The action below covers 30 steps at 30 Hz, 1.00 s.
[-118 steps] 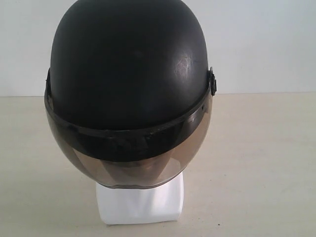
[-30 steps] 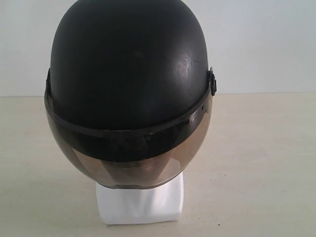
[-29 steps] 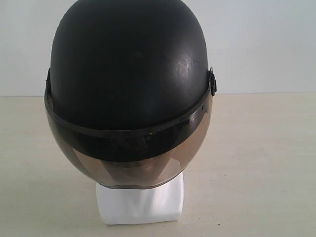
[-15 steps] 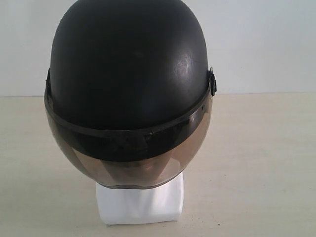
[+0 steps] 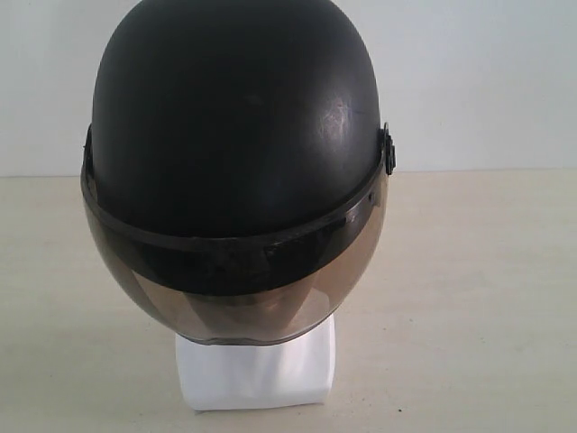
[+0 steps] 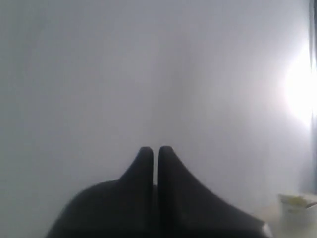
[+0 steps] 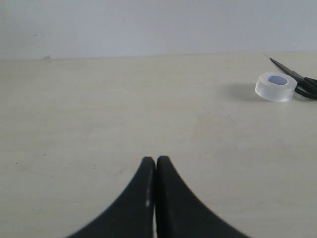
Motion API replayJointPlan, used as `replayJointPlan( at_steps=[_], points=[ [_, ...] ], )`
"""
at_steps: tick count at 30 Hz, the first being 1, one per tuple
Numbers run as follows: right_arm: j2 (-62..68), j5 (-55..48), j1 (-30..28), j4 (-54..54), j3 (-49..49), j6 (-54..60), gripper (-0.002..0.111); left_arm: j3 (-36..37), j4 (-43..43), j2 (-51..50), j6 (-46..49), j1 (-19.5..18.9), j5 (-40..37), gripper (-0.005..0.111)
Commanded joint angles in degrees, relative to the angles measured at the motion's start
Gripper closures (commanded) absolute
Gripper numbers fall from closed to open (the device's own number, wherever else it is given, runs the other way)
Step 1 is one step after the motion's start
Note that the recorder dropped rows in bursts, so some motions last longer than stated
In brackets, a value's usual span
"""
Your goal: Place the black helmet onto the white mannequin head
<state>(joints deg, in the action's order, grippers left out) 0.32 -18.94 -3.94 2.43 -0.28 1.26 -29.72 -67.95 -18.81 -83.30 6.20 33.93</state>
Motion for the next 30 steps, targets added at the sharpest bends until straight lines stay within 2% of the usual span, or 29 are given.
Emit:
replayJointPlan(
  at_steps=[1, 2, 3, 6, 9, 11, 17, 24, 28, 30],
  points=[
    [-0.32, 0.23, -0.05, -0.15, 0.28, 0.14, 0.109, 1.36, 8.42, -0.01, 34.57, 0.37, -10.37, 0.102],
    [-0.32, 0.23, -0.05, -0.15, 0.28, 0.14, 0.109, 1.90, 13.00, -0.01, 41.00, 0.37, -12.53, 0.102],
    [-0.32, 0.23, -0.05, -0.15, 0.28, 0.14, 0.109, 2.21, 21.24, -0.01, 49.52, 0.37, -15.60, 0.102],
    [-0.32, 0.23, -0.05, -0.15, 0.28, 0.14, 0.109, 3.01, 41.81, -0.01, 64.22, 0.37, -23.56, 0.102],
    [-0.32, 0.23, -0.05, -0.15, 0.28, 0.14, 0.109, 4.05, 52.72, -0.01, 74.24, 0.37, -31.34, 0.102],
    [-0.32, 0.23, -0.05, -0.15, 0.28, 0.14, 0.109, 5.16, 53.00, -0.01, 75.90, 0.37, -33.93, 0.102],
    [-0.32, 0.66, -0.05, 0.45, 0.28, 0.14, 0.109, 11.95, 53.16, 5.07, 75.91, 0.37, -34.78, 0.102],
    [-0.32, 0.49, -0.05, 0.45, 0.28, 0.14, 0.109, 21.53, 60.20, 14.57, 75.91, 0.17, -34.78, 0.102],
    [-0.32, 0.49, -0.05, 0.45, 0.28, 0.14, 0.109, 25.56, 61.79, 16.45, 75.91, 0.17, -34.83, 0.102],
    [-0.32, 0.49, -0.05, 0.45, 0.28, 0.14, 0.109, 28.30, 65.76, 17.23, 75.91, 0.17, -35.93, 0.102]
  ],
)
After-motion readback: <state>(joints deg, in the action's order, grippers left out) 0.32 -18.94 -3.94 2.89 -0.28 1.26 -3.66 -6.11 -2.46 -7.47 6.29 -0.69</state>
